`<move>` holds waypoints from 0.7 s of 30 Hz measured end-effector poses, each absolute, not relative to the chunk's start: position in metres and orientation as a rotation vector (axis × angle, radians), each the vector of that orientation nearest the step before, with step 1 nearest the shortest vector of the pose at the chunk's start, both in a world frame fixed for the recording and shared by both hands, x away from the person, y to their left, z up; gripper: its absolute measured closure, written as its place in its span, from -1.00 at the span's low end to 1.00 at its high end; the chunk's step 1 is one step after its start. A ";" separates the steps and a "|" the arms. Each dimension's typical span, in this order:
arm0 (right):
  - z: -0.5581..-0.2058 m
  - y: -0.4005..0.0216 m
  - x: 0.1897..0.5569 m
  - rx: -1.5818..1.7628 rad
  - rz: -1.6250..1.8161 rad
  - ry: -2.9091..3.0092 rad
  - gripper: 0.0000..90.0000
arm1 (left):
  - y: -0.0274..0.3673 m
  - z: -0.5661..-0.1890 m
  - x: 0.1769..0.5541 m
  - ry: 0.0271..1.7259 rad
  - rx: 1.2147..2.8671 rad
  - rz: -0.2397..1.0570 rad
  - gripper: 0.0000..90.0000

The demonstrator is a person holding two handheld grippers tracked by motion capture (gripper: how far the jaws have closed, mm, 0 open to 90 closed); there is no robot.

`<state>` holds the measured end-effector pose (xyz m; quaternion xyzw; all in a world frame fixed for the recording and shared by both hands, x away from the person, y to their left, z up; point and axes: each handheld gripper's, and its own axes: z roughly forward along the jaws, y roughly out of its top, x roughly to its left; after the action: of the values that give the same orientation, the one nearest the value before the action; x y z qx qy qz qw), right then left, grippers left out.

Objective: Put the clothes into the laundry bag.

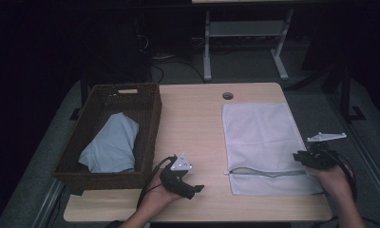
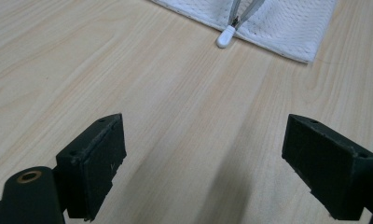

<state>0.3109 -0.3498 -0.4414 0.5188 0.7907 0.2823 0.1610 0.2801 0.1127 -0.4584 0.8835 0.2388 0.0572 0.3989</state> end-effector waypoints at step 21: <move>-0.438 -0.271 0.281 1.108 1.066 2.456 -0.31 | 0.127 -0.460 0.267 0.671 2.233 0.175 -0.71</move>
<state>0.2807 -0.2712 -0.4377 0.3796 0.8413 0.3651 0.1217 0.2666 0.1270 -0.4602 0.8790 0.2642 0.0690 0.3908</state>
